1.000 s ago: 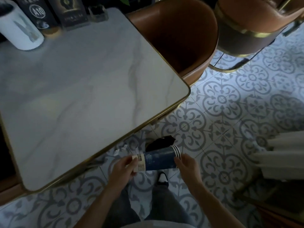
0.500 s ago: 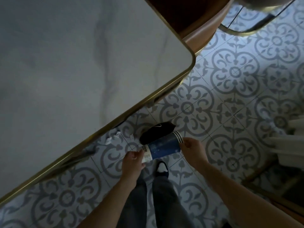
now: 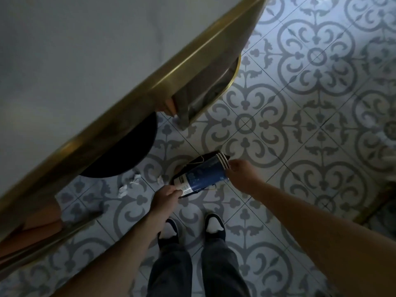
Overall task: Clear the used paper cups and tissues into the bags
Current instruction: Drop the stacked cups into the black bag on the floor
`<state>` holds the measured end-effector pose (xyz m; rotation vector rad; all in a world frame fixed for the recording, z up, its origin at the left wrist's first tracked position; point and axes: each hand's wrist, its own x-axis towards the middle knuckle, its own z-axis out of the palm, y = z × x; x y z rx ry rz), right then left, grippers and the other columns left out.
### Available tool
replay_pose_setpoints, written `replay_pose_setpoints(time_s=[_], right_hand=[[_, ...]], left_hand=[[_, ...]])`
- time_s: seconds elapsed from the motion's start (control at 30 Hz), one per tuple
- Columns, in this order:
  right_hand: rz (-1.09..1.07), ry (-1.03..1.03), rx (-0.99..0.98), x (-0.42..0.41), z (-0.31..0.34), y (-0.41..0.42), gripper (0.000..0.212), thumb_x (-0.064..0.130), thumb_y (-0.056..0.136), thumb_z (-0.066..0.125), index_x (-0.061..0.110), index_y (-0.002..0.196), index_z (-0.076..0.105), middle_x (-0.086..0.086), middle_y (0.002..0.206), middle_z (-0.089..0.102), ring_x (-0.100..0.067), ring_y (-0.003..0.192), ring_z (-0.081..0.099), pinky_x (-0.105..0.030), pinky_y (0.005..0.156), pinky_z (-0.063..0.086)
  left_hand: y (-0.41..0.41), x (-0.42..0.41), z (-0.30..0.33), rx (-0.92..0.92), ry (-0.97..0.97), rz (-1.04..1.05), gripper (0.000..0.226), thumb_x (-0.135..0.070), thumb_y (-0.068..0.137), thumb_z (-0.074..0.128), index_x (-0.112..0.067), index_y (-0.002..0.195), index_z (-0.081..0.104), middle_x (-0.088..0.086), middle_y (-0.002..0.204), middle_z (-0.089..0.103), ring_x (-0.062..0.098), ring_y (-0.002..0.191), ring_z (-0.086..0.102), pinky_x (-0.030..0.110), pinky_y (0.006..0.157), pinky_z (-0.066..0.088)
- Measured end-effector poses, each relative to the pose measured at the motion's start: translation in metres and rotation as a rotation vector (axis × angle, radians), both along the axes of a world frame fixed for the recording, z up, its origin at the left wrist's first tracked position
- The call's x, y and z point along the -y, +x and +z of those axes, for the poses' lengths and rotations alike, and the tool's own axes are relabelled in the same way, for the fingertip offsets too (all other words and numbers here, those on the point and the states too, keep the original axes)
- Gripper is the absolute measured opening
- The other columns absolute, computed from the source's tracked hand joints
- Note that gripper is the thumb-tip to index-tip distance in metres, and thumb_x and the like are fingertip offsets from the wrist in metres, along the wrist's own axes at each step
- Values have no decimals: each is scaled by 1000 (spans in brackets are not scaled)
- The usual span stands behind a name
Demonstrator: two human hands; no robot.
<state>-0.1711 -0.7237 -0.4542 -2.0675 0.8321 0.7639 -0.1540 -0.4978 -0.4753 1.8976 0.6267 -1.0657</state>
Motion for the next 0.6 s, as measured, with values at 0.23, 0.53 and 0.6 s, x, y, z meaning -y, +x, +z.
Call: replay_pose_setpoints(time_s=[0.23,0.53,0.6], right_hand=[[6,62,27,11,-37,7,31,16,91,51,19,121,60,-3,89,65,-11,63,56,-21,51,41],[27,56,-47,11,-36,-9,29,18,93,51,11,118,63,-10,118,66,-25,104,63,-35,87,51],[28,48,-87,9,-31,-18,26,15,93,47,3,105,66,-14,103,70,-28,92,67,-37,78,55]], left_hand=[[6,11,-40,-57,-23,54,20,-14,90,61,-28,75,63,4,82,63,19,83,58,34,81,47],[4,7,-38,-68,4,20,12,-17,81,62,-17,69,60,9,72,58,22,75,54,36,72,41],[0,2,-31,-37,16,-32,10,-21,73,59,-14,66,61,6,68,61,22,70,55,36,68,41]])
